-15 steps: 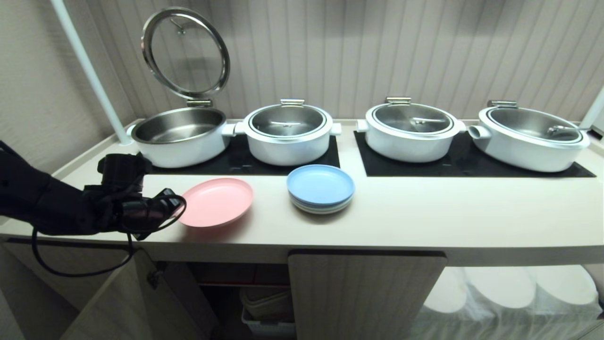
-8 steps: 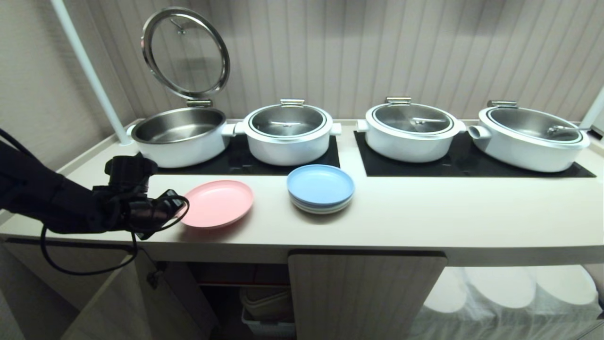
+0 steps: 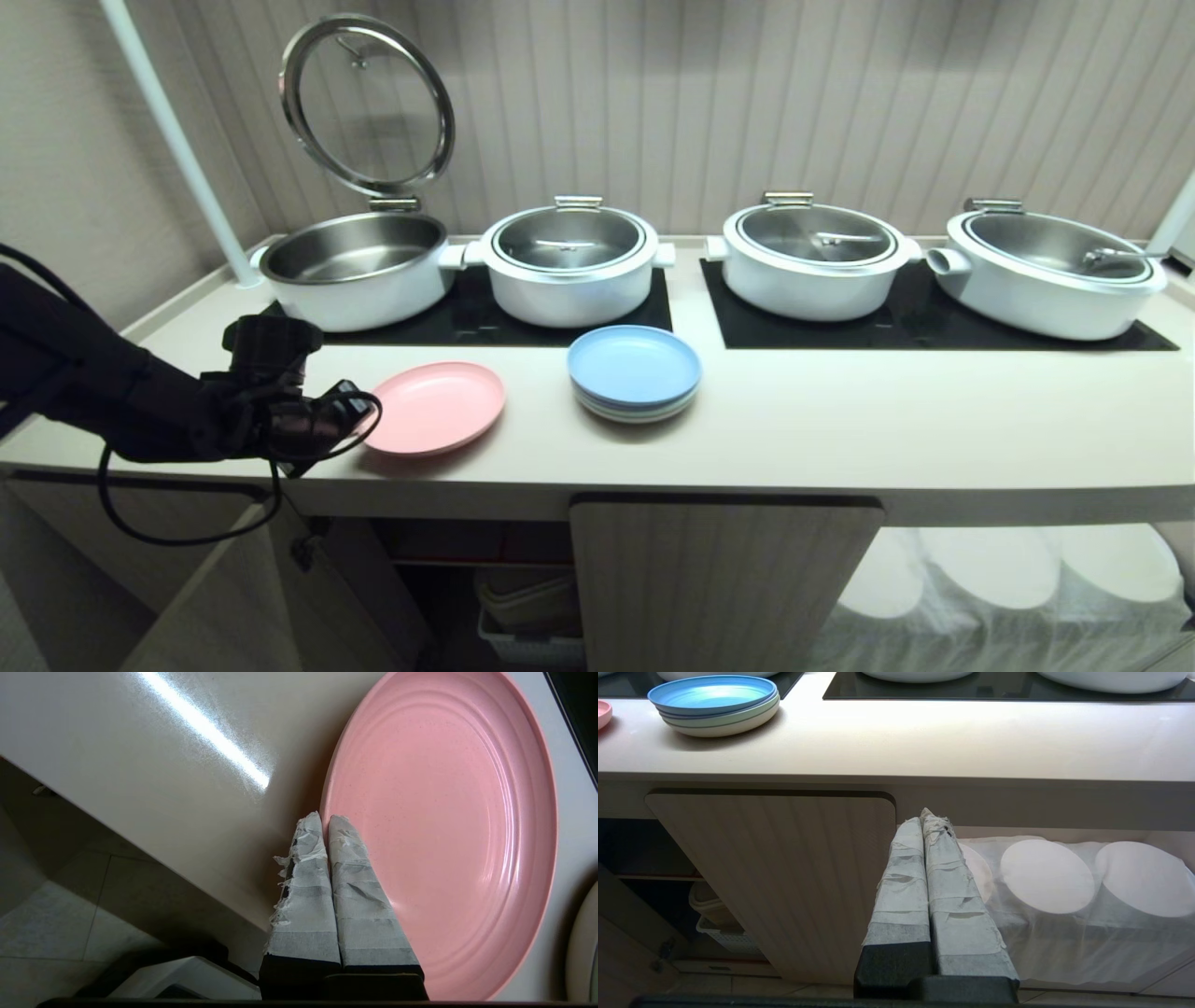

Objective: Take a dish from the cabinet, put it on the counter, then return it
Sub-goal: Place it on the table

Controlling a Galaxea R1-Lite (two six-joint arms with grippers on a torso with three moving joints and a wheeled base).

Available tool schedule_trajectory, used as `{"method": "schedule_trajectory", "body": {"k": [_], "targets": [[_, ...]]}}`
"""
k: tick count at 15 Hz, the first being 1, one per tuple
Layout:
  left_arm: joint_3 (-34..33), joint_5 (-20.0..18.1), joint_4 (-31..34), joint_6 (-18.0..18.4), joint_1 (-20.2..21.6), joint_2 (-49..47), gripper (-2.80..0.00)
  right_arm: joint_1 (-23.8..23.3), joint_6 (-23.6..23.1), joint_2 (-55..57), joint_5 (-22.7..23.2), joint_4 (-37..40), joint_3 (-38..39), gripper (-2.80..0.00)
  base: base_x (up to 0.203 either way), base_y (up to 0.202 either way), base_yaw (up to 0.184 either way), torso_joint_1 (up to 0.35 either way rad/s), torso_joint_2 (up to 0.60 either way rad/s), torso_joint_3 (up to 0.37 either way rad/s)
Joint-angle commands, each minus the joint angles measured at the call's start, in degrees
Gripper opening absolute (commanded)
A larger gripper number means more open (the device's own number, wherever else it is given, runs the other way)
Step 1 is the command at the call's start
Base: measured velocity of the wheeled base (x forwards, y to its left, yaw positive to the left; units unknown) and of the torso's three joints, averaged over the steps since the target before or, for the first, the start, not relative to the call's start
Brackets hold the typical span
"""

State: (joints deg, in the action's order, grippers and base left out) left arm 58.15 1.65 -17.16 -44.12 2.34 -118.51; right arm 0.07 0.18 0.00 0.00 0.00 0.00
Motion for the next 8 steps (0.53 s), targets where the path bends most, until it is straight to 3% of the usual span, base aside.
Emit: {"method": "schedule_trajectory", "body": {"k": [1,8], "targets": [[0.2,0.1,-0.4,-0.3,-0.1,-0.6,-2.80,0.0,0.1,0.0,0.0,0.0,0.0,-2.80,0.000,0.000,0.000,0.000,0.00,0.000],[3.3,0.8,-1.0,-0.4,-0.1,-2.6,-2.80,0.0,0.0,0.0,0.0,0.0,0.0,-2.80,0.000,0.000,0.000,0.000,0.00,0.000]]}}
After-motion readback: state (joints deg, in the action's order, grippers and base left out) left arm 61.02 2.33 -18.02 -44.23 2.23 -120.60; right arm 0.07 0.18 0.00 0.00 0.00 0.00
